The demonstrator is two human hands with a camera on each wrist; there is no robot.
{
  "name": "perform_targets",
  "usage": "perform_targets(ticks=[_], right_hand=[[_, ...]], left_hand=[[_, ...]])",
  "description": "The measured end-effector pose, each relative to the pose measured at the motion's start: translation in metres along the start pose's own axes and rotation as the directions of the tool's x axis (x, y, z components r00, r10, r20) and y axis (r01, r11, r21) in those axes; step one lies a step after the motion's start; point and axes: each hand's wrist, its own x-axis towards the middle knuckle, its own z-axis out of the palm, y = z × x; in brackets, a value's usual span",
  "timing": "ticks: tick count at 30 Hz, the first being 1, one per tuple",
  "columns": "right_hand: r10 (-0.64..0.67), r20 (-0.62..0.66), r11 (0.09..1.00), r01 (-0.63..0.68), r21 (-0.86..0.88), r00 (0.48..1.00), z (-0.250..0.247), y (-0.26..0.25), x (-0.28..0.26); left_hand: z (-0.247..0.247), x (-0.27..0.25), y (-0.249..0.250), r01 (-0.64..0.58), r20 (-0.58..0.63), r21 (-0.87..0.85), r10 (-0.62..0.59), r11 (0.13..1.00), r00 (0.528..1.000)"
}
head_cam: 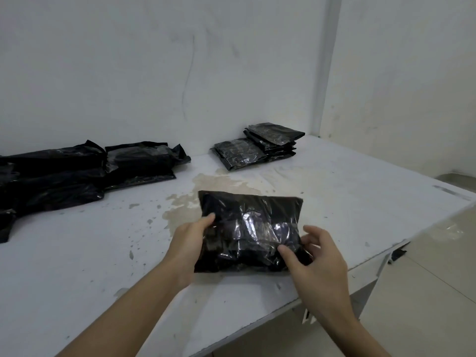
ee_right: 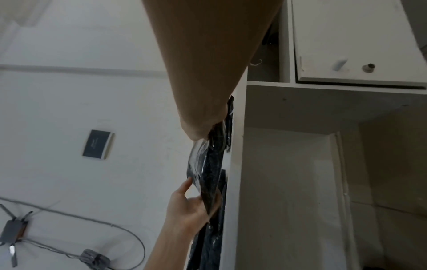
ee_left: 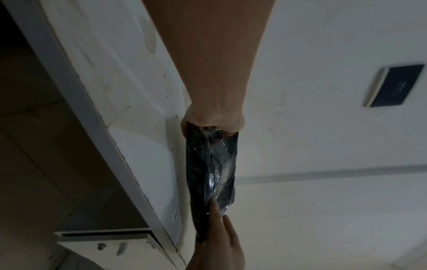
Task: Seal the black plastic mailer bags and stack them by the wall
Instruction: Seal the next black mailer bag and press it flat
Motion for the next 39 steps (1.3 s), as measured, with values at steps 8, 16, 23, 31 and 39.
perform_targets(ticks=[8,16,23,31,39], right_hand=[[0.321,0.323,0.944,-0.329,-0.028,0.890,0.006,-0.024,0.038],[0.137,0.130,0.975,-0.111,-0.191,0.982,0.013,-0.023,0.043],[0.288,0.261,0.958,-0.277,-0.078,0.921,0.004,-0.023,0.058],[0.206,0.151,0.979,-0.204,-0.026,0.967,-0.006,-0.008,0.052],[0.325,0.394,0.791,-0.476,0.384,0.860,-0.011,-0.007,0.059]], left_hand=[[0.008,-0.014,-0.014,-0.296,-0.054,0.229,0.316,0.927,0.947],[0.018,-0.002,-0.022,-0.383,-0.077,0.547,0.501,0.744,0.862],[0.028,0.005,-0.023,-0.442,-0.158,0.478,0.569,0.759,0.807],[0.026,0.003,-0.020,-0.529,-0.226,0.346,0.616,0.775,0.754],[0.022,-0.001,-0.011,-0.544,-0.284,0.296,0.616,0.785,0.735]])
